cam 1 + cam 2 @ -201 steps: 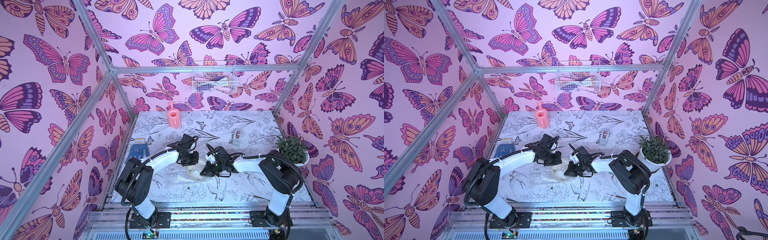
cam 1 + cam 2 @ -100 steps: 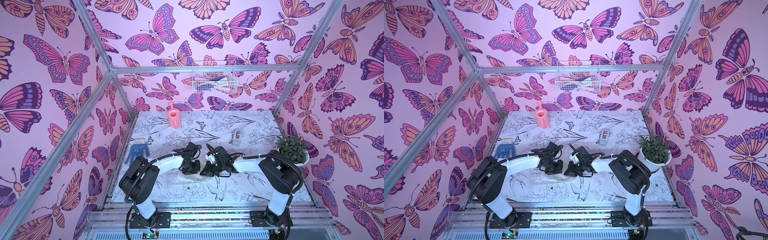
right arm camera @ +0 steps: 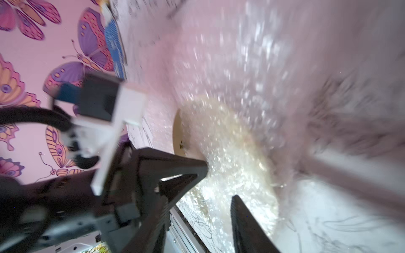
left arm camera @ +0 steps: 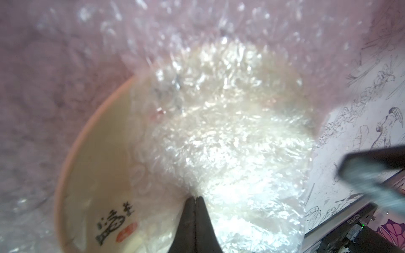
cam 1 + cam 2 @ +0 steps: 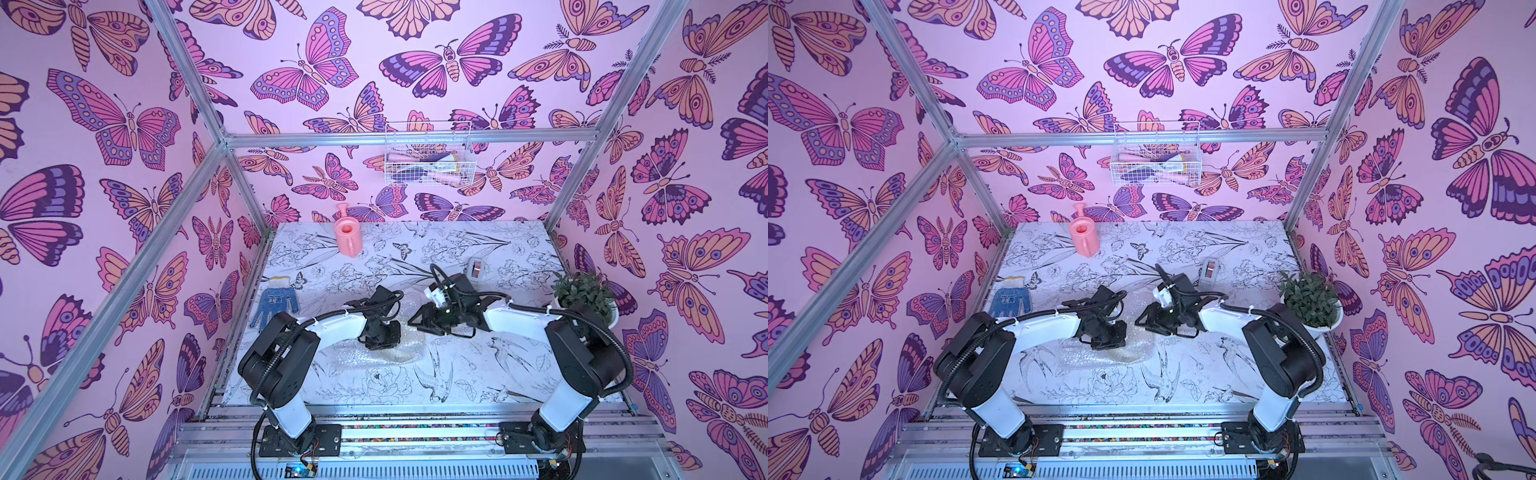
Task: Wrap dinner plates in bubble wrap
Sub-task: Wrap the plate in the bubble wrap.
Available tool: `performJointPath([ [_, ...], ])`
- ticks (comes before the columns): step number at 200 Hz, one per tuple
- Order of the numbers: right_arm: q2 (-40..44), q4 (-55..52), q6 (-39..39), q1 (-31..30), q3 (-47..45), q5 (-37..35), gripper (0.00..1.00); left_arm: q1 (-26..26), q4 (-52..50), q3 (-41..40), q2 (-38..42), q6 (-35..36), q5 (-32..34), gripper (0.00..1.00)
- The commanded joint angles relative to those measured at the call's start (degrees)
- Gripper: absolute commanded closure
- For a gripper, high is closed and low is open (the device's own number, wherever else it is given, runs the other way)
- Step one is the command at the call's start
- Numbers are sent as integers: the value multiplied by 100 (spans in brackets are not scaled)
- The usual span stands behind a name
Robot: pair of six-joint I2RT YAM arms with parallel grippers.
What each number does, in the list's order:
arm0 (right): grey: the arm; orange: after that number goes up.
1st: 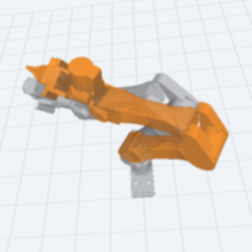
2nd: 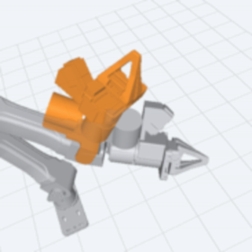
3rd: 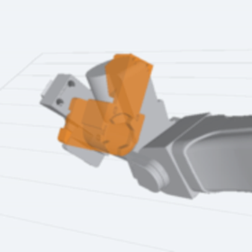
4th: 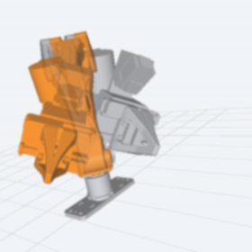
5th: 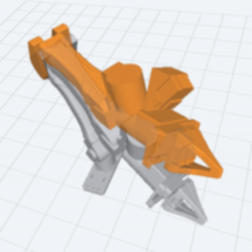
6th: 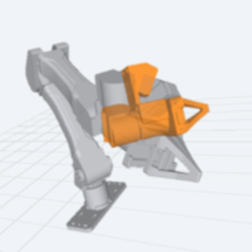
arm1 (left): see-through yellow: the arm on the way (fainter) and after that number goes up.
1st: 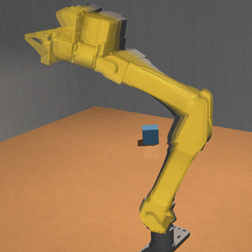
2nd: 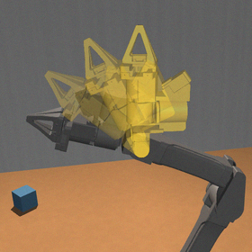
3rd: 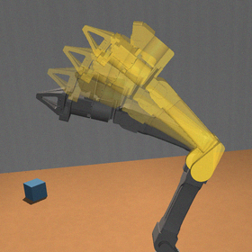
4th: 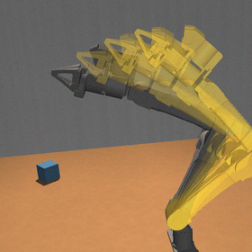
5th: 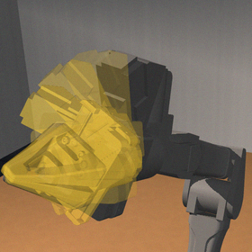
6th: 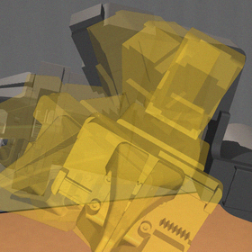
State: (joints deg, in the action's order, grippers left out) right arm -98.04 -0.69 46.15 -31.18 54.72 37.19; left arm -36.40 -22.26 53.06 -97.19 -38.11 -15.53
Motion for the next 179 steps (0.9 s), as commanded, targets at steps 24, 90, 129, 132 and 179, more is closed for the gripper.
performJointPath([
  [24,-731,-111,-792,899,664,717,47,11,-353,-320,-420,198,410,100],
  [90,-1892,370,-665,929,1497,1184,47,13,-360,-410,-356,196,441,100],
  [129,-2373,393,-616,912,1802,1351,49,15,-375,-423,-337,180,445,100],
  [132,-2390,394,-617,912,1817,1360,50,19,-369,-427,-333,181,446,100],
  [179,-2481,724,-484,912,1860,1481,70,15,-379,-454,-305,149,450,100],
])
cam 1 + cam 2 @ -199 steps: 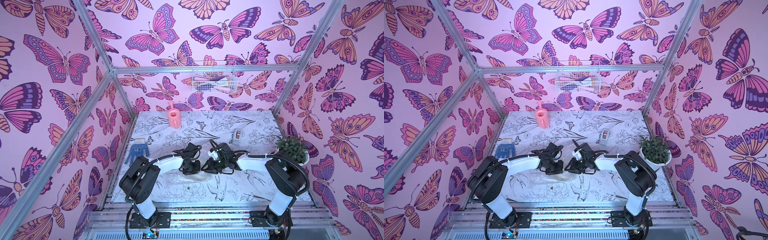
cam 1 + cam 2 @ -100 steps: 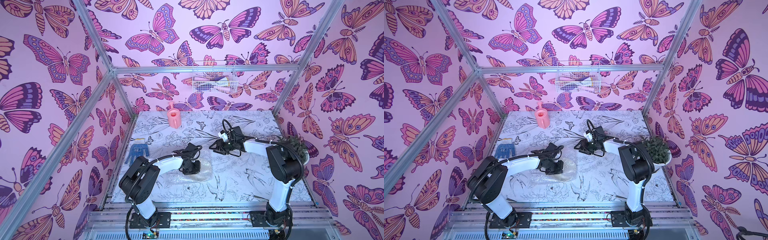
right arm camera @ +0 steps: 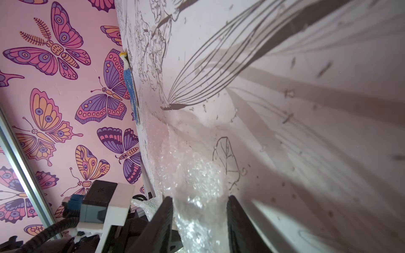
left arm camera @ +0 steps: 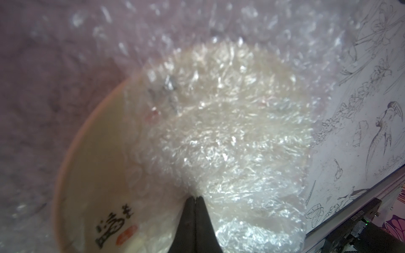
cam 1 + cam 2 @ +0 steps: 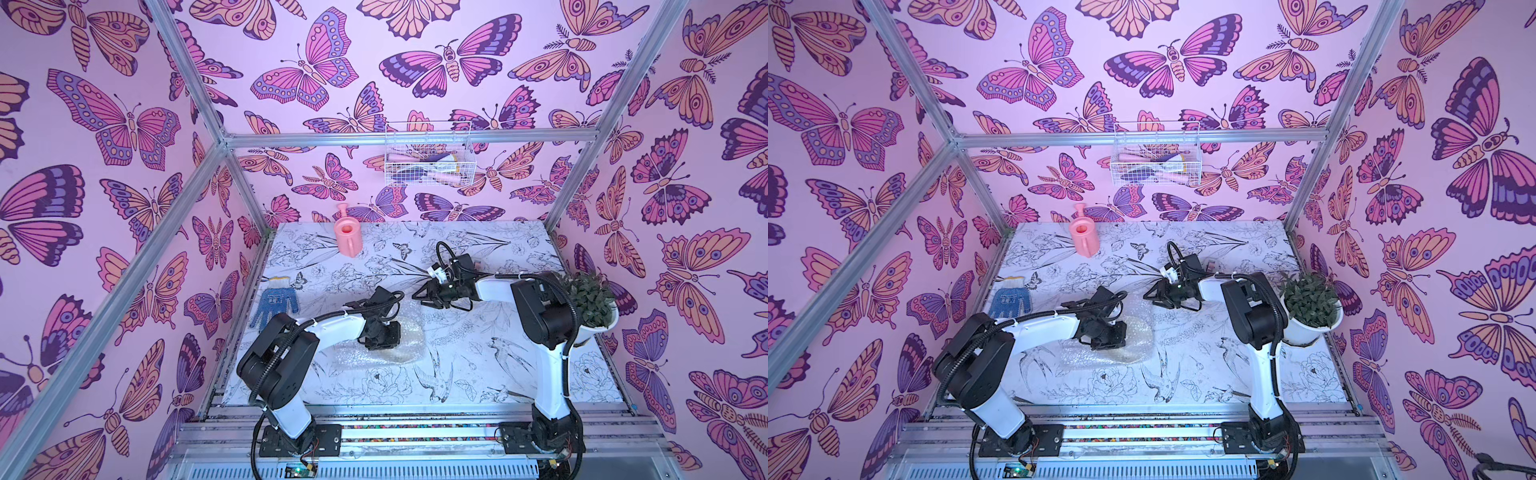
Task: Wrap dinner plates in bubble wrap
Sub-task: Wrap the plate in the bubble wrap.
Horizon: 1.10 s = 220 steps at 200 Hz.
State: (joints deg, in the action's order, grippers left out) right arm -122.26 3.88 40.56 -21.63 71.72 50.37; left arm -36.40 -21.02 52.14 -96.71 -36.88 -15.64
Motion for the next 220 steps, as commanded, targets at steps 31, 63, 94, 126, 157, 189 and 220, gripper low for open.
performJointPath([
  [31,123,292,34,-52,123,140,86,10,-515,-359,-346,25,465,100],
  [63,424,30,-152,-109,105,98,99,13,-516,-354,-338,38,455,100],
  [94,790,-268,-369,-256,79,78,100,11,-501,-343,-404,40,422,100],
  [126,1141,-655,-613,-481,-6,54,100,10,-500,-370,-367,39,448,100],
  [157,1532,-832,-645,-727,-270,-17,100,13,-504,-371,-399,27,456,100],
  [189,1821,-943,-624,-1027,-670,-129,100,11,-508,-378,-415,7,508,100],
  [220,1882,-781,-526,-1326,-1128,-268,100,10,-476,-388,-403,-28,535,100],
])
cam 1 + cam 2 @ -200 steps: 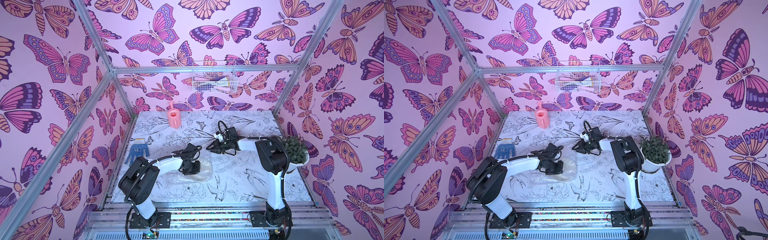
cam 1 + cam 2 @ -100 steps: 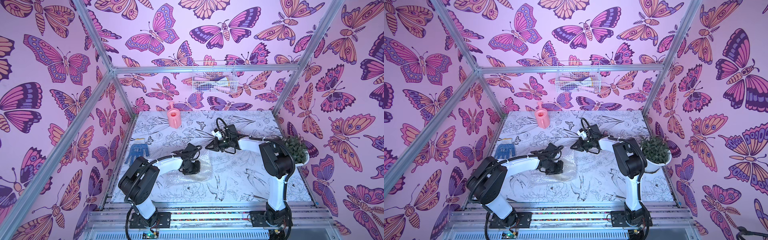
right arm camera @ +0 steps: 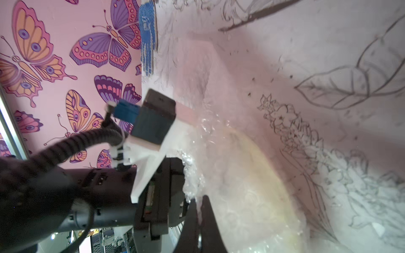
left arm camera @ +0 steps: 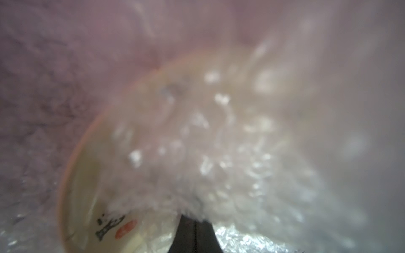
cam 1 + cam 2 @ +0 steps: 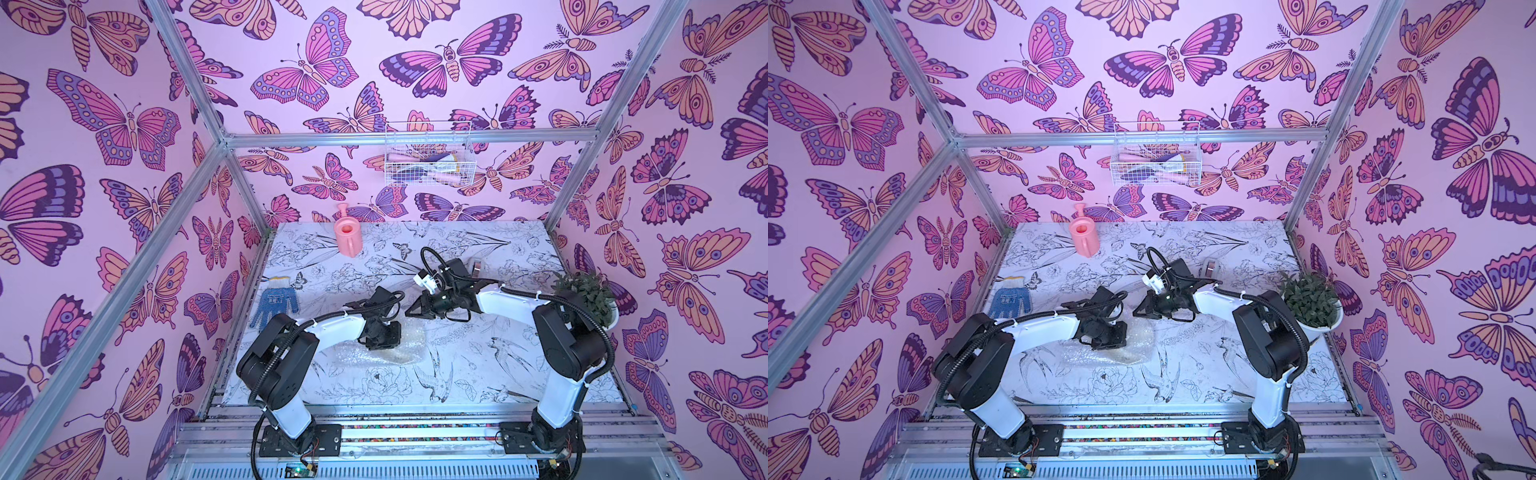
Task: Wrap dinner plates in bubble wrap
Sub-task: Wrap the plate in the bubble wrap.
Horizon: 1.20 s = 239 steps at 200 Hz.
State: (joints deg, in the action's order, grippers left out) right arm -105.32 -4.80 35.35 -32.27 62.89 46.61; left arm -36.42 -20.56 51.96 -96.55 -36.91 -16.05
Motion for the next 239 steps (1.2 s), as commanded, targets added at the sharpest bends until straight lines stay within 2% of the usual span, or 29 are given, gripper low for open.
performJointPath([
  [1,183,99,1,-266,-257,105,100,13,-525,-371,-422,-27,577,100],
  [116,-155,551,132,-1027,-900,-341,99,4,-432,-457,-411,-143,655,100],
  [142,-31,238,-138,-1057,-1077,-624,94,8,-431,-459,-396,-150,674,100],
  [205,-181,-570,-616,-1088,-1025,-943,98,8,-388,-484,-33,-189,753,100],
  [239,-214,-852,-909,-1079,-1006,-1050,98,8,-358,-400,-253,-246,639,100],
])
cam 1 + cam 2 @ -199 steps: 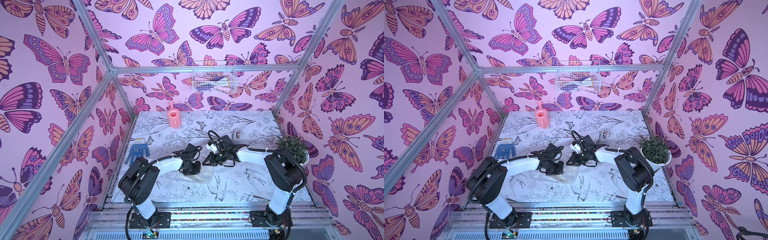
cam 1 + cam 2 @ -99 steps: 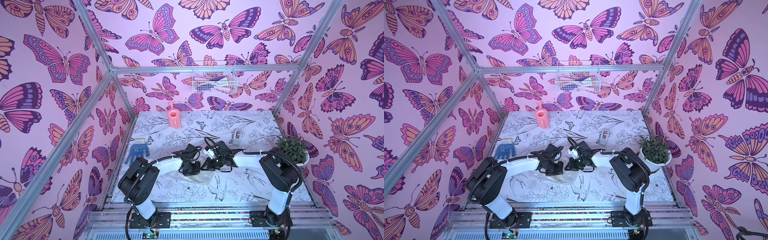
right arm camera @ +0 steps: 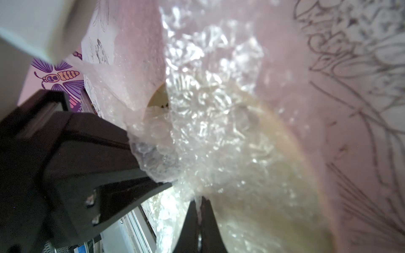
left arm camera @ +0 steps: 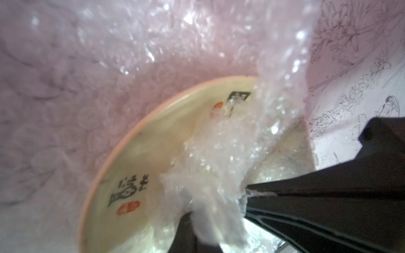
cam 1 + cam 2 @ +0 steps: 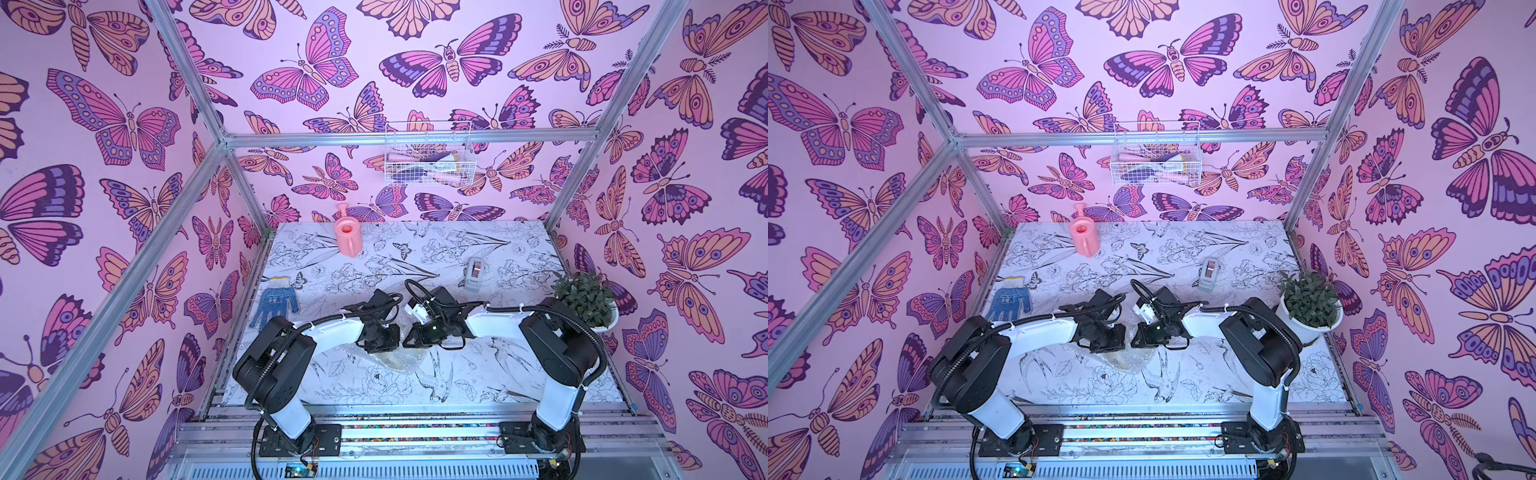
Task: Wrap dinner plates in bubble wrap
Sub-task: Wrap the plate in the bubble wrap.
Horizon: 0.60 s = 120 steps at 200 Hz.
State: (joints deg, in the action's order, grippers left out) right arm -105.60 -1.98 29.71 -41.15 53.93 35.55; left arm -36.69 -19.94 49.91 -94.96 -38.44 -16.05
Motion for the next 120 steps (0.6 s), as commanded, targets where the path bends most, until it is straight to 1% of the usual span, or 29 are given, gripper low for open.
performJointPath([
  [1,-212,-1137,-344,-192,-100,53,98,32,-417,-193,-415,-98,639,100],
  [22,-320,-1165,-341,-192,-25,-9,98,30,-429,-141,-265,-98,660,100],
  [48,-302,-1195,-339,-194,3,-35,98,30,-501,-84,367,-255,726,100],
  [69,-328,-1154,-317,-194,-14,-2,98,-4,-641,153,691,-331,753,100],
  [80,-332,-1136,-305,-192,-14,7,98,-31,-742,323,753,-352,769,98],
  [87,-336,-1136,-298,-192,-14,0,98,-49,-784,418,782,-365,787,94],
  [98,-329,-1110,-263,-192,-14,0,98,-81,-787,515,790,-396,809,85],
  [111,-317,-1045,-217,-193,-23,30,98,-102,-782,593,727,-420,840,78],
  [120,-321,-1025,-194,-192,-23,31,98,-107,-783,631,631,-428,833,70],
])
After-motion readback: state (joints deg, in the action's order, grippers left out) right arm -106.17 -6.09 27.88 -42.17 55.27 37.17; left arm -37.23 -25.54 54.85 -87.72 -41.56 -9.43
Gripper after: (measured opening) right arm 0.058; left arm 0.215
